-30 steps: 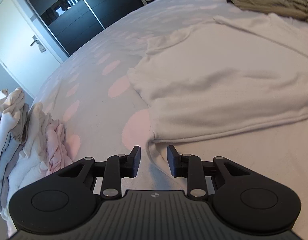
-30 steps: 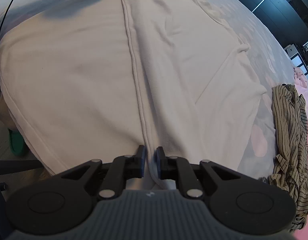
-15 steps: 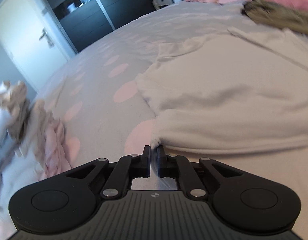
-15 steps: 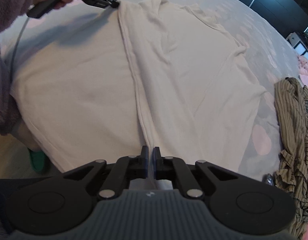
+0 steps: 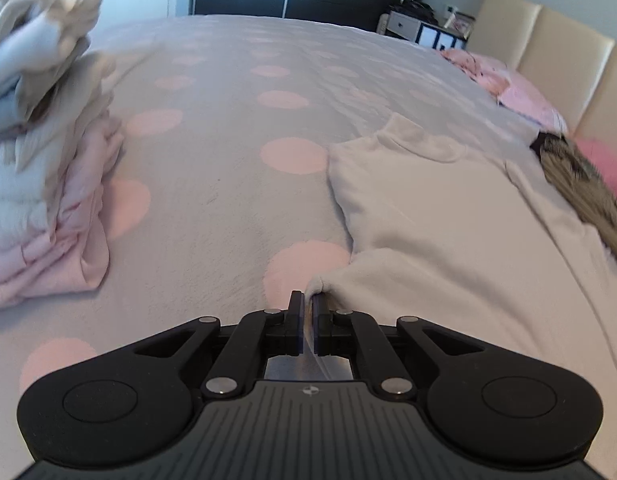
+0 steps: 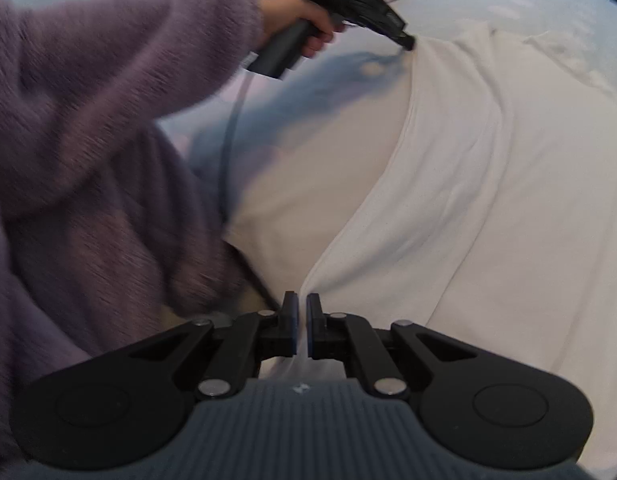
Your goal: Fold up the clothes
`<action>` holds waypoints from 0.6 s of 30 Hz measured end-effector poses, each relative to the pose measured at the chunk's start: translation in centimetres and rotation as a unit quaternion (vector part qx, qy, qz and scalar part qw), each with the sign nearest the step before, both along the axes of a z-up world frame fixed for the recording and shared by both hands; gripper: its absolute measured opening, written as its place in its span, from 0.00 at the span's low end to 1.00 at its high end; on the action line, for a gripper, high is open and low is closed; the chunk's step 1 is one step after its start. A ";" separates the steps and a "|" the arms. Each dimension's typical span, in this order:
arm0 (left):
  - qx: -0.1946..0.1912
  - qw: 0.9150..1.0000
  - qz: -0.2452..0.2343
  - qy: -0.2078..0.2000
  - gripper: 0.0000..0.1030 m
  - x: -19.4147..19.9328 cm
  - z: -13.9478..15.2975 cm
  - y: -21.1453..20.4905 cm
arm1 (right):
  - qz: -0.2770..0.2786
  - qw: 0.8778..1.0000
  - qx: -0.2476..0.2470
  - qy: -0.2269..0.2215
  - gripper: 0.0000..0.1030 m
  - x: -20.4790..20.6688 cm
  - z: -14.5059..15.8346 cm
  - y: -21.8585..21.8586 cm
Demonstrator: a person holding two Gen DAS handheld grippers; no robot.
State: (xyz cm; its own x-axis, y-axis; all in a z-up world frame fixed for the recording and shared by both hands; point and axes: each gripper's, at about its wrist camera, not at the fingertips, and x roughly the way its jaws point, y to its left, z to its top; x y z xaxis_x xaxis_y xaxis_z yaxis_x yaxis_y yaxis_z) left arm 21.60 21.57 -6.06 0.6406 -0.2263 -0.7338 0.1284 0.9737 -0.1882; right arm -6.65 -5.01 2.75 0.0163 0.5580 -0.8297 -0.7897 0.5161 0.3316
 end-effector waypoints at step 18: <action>-0.155 0.987 0.045 0.020 0.02 1.3 -2.2 4.7 | 0.018 0.995 0.044 0.092 0.05 -1.1 -3.3 8.7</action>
State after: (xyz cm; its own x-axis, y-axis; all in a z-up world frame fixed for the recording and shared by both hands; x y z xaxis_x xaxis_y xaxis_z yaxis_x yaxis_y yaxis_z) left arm 22.92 26.26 -8.24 0.6406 -0.3874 -0.6630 0.0317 0.8760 -0.4812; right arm -7.75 3.71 -0.57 -0.1525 0.6254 -0.7652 -0.7296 0.4510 0.5141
